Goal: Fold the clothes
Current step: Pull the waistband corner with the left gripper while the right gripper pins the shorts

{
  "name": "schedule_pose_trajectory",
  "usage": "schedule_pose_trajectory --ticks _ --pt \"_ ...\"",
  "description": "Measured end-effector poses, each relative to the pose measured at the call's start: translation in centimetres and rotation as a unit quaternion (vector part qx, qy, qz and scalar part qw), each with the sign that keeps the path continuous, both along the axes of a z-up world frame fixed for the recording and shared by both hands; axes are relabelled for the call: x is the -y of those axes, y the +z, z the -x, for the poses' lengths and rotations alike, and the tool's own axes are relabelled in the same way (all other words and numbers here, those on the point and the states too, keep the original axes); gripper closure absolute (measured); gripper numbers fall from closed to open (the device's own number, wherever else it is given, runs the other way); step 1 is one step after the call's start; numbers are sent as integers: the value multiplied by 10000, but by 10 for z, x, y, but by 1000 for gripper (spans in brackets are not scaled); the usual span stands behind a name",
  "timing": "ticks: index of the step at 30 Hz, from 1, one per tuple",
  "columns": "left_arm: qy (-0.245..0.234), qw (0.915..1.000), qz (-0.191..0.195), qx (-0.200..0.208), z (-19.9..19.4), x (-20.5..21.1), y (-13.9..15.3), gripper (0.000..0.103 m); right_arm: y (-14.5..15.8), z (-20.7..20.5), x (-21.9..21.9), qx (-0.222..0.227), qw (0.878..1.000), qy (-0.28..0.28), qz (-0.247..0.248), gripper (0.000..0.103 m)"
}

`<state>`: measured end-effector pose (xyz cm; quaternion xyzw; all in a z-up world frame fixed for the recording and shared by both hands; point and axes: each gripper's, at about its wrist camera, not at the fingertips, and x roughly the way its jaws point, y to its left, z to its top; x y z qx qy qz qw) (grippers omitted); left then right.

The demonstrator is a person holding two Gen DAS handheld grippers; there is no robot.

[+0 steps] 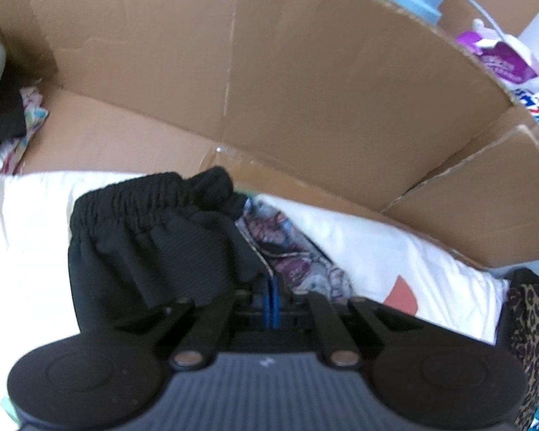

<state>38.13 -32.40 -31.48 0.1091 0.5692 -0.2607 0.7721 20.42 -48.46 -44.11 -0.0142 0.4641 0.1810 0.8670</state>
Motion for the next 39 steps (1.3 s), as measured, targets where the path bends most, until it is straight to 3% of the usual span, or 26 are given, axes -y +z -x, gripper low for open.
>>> schedule_pose_trajectory --ticks 1,5,15,34,39 --pt "-16 10000 3 19 1 1 3 101 0 0 2 -10 10000 -12 -30 76" --pt "-82 9999 38 92 6 5 6 101 1 3 2 88 9999 -46 28 101" --pt "-61 9996 215 185 7 28 3 101 23 21 9 433 9984 -354 63 102" --pt "113 9997 167 132 -9 64 -71 100 9 6 14 143 9982 -526 245 99" --pt "-32 9996 196 215 -5 70 -60 88 29 23 29 346 9971 -620 290 97"
